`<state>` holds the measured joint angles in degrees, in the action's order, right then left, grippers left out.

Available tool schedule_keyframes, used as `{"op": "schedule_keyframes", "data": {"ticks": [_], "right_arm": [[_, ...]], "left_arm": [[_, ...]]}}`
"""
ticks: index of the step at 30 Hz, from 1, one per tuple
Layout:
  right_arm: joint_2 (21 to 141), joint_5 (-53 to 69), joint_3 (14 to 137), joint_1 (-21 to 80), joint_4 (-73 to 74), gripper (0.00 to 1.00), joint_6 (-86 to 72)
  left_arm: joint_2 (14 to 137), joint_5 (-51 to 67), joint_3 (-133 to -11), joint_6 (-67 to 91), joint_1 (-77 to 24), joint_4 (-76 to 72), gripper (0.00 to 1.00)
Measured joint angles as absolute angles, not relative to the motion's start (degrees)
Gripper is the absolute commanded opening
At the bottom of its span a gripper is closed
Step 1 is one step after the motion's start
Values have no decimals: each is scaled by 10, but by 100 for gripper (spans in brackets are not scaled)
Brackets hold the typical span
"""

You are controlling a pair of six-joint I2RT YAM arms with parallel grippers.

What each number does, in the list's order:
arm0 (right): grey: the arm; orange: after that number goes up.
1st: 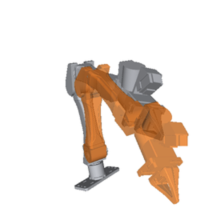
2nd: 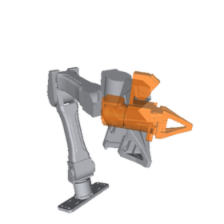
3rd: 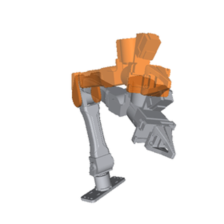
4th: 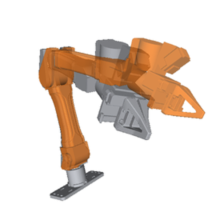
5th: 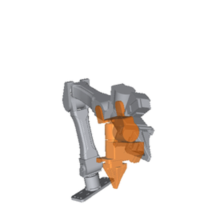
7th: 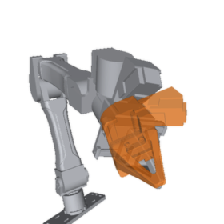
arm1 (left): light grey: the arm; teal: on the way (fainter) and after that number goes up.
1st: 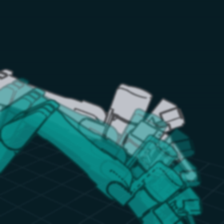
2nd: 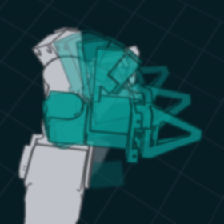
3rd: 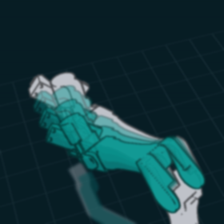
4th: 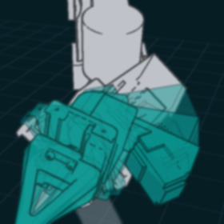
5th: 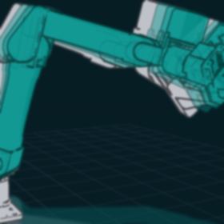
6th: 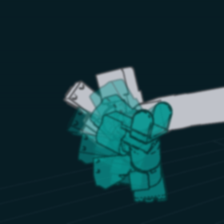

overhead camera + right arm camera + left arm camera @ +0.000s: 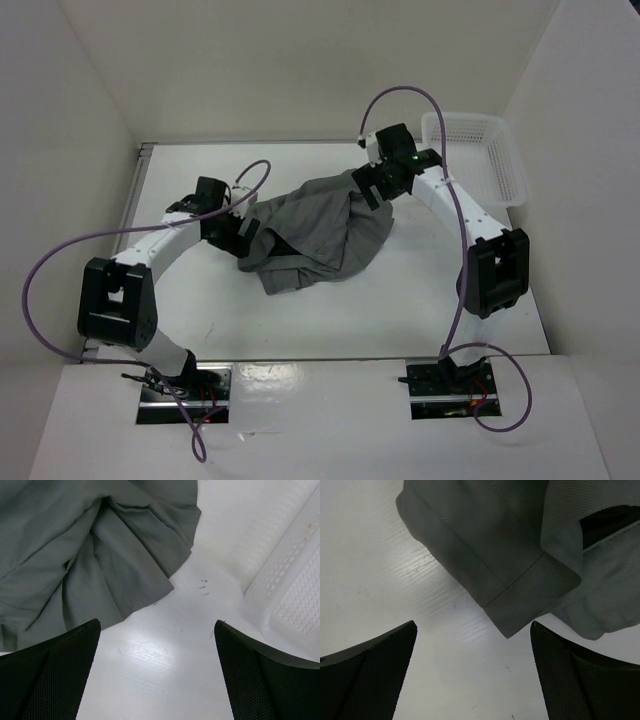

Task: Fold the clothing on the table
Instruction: Fold the skirt

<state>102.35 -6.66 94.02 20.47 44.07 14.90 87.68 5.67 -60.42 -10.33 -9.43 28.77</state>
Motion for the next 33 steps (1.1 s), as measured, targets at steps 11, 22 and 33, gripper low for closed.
{"op": "schedule_keyframes", "data": {"ticks": [11, 22, 33], "right_arm": [[955, -83, 843, 205, 433, 99, 153], [959, -77, 843, 205, 434, 99, 154], [971, -66, 857, 205, 437, 97, 155]], "left_arm": [[740, 25, -582, -73, -72, 328, 100], [830, 40, -591, -37, -38, 344, 100], [987, 87, -652, -34, -60, 363, 100]]}}
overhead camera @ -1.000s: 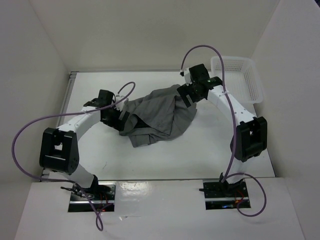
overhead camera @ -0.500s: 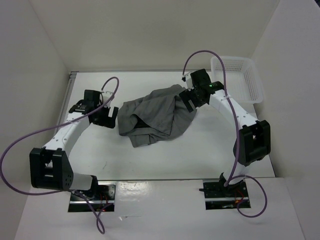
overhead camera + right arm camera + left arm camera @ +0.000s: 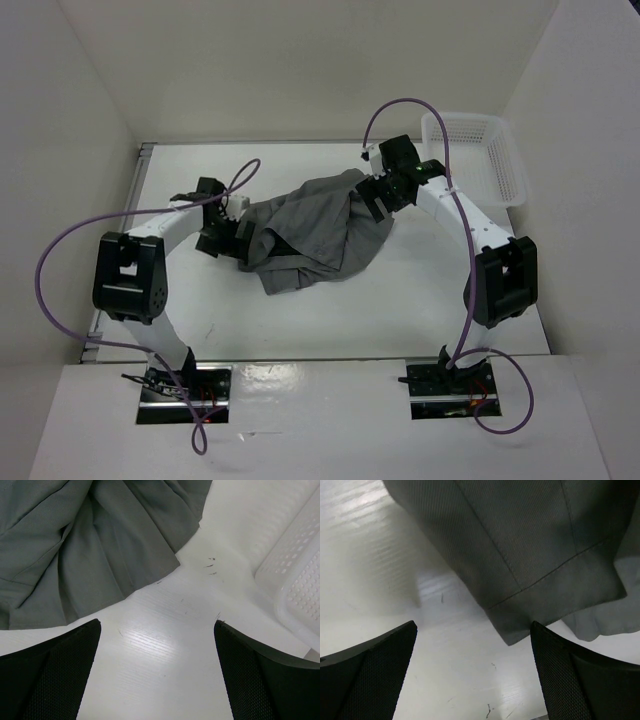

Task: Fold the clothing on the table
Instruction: Fold the skirt

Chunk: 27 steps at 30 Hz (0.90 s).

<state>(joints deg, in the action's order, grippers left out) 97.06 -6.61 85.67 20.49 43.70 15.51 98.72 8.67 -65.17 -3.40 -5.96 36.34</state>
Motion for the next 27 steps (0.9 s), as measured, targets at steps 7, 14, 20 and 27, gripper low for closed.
{"op": "schedule_keyframes", "data": {"ticks": [7, 14, 20, 27], "right_arm": [[971, -67, 857, 205, 437, 96, 155], [971, -74, 857, 205, 437, 96, 155], [971, -84, 857, 206, 437, 95, 155], [971, -90, 857, 206, 437, 94, 155]], "left_arm": [[1028, 158, -665, -23, -59, 369, 45], [1046, 215, -659, -31, -59, 380, 35], [1055, 247, -662, -37, -59, 393, 24], [1072, 290, -714, -56, -59, 415, 6]]}}
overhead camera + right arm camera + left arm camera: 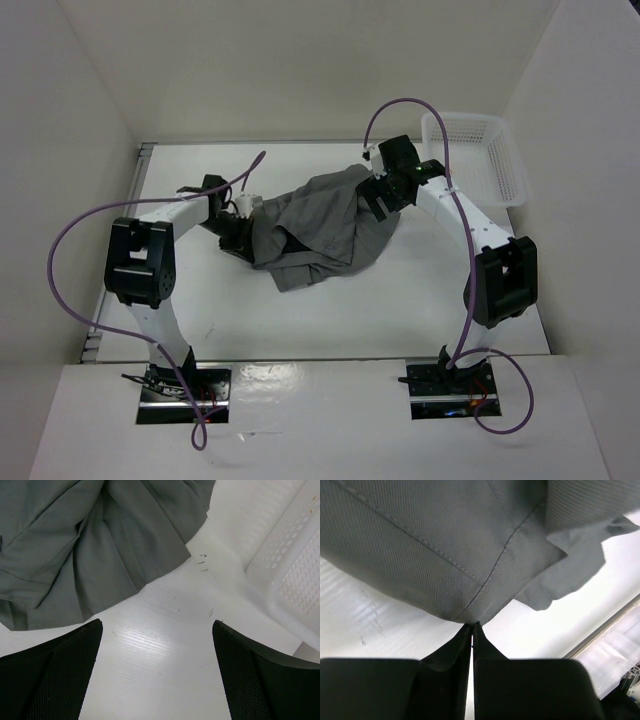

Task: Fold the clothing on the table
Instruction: Fold the skirt

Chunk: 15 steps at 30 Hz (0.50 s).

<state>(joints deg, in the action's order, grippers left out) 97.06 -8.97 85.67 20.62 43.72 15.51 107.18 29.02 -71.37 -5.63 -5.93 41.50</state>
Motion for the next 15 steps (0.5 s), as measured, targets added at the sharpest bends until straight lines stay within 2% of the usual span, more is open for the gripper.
{"op": "schedule_keyframes", "data": {"ticks": [8, 15], "right_arm": [[971, -97, 857, 206, 437, 94, 155], [973, -78, 862, 206, 443, 93, 155]], "left_arm": [[1082, 301, -726, -60, -59, 408, 3], [1136, 269, -862, -60, -54, 398, 3]]}}
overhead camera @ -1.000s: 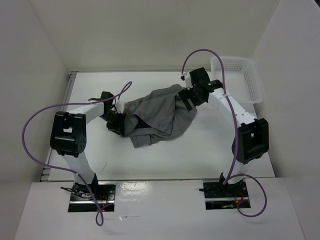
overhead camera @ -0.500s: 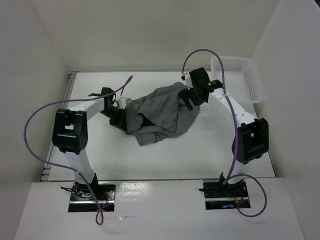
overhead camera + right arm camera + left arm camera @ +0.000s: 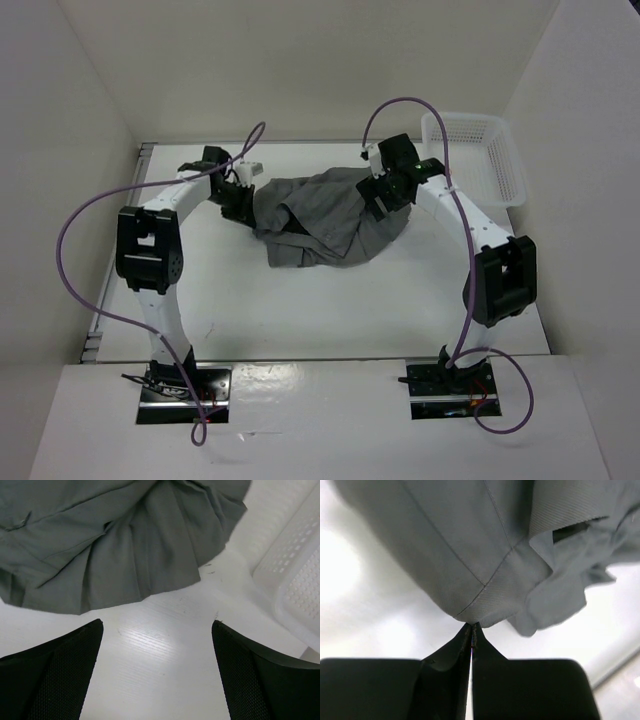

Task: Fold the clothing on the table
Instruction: Fold the skirt

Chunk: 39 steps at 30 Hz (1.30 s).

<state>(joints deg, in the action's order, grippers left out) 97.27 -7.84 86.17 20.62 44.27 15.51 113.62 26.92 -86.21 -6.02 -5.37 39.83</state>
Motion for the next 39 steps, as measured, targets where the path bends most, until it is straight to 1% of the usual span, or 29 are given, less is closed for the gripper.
{"op": "schedule_keyframes", "data": {"ticks": [2, 6, 10, 13, 16, 22, 27, 39], "right_arm": [[977, -63, 869, 207, 447, 90, 155], [980, -62, 874, 241, 447, 90, 155], [1002, -119, 877, 345, 432, 90, 157], [1045, -159, 878, 425, 408, 88, 162], [1095, -166, 879, 467, 395, 88, 164], [1132, -196, 876, 457, 365, 87, 172], [1132, -217, 876, 451, 322, 80, 179], [1175, -216, 879, 451, 305, 80, 181]], "left_arm": [[1155, 265, -897, -60, -48, 388, 3], [1176, 257, -915, -59, -33, 376, 4], [1199, 256, -915, -58, -25, 377, 4], [1202, 256, -907, -58, -24, 374, 4], [1202, 257, -896, -58, -24, 372, 4], [1202, 258, -873, -58, -24, 372, 4], [1202, 263, -864, -58, -24, 369, 4], [1202, 276, -858, -58, -24, 365, 4]]}}
